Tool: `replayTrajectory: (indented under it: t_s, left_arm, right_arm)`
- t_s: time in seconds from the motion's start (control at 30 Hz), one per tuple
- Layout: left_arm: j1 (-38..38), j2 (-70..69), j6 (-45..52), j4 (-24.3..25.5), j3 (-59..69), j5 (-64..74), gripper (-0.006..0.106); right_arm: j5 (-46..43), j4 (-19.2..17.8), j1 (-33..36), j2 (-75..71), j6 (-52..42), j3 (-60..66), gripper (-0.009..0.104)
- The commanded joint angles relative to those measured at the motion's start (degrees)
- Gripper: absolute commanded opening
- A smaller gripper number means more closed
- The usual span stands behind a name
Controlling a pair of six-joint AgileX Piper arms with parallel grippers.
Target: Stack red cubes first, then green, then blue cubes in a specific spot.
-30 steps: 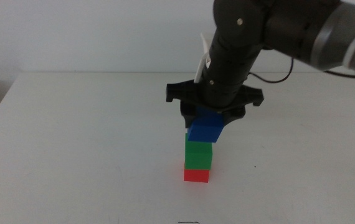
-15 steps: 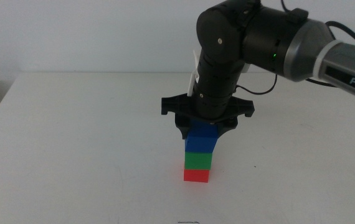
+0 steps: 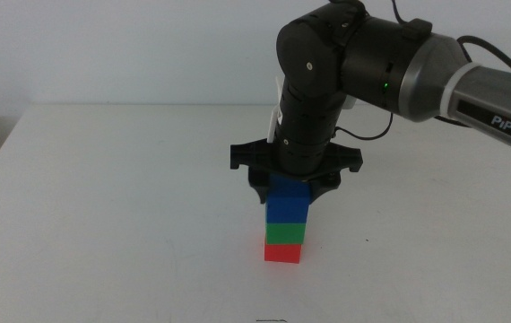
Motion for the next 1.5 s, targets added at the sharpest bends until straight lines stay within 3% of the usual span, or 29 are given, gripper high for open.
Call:
replayTrajectory:
  t_s: [0.0, 0.1, 0.23, 0.63, 0.93, 1.23, 1.47]
  left_arm:
    - [-0.01, -0.48, -0.12, -3.11, -1.27, 1.94, 0.093]
    - [-0.01, -0.48, -0.12, -3.11, -1.27, 1.94, 0.093]
    - [-0.01, -0.48, -0.12, -3.11, -1.27, 1.94, 0.093]
    - [-0.01, -0.48, -0.12, -3.11, -1.33, 1.94, 0.093]
    - [-0.01, -0.48, -0.12, -3.11, -1.33, 1.94, 0.093]
    - [-0.01, -0.48, -0.12, -3.11, -1.33, 1.94, 0.093]
    - [-0.01, -0.48, -0.12, -3.11, -1.33, 1.94, 0.093]
  right_arm:
    - [0.73, -0.5, 0.04, -2.53, 0.06, -1.5, 0.061]
    - [0.09, -0.5, 0.04, -2.59, -0.11, -1.5, 0.08]
    - [0.31, -0.29, 0.04, -2.7, -0.17, -2.75, 0.094]
    - [3.25, -0.09, 0.04, -7.65, -1.4, -4.67, 0.094]
    - [2.97, -0.74, -1.08, -17.44, -7.73, -4.19, 0.094]
    - [1.63, -0.99, -9.38, -28.36, -18.08, -2.34, 0.094]
    - [-11.82, -0.94, -22.66, -41.05, -22.18, 12.1, 0.094]
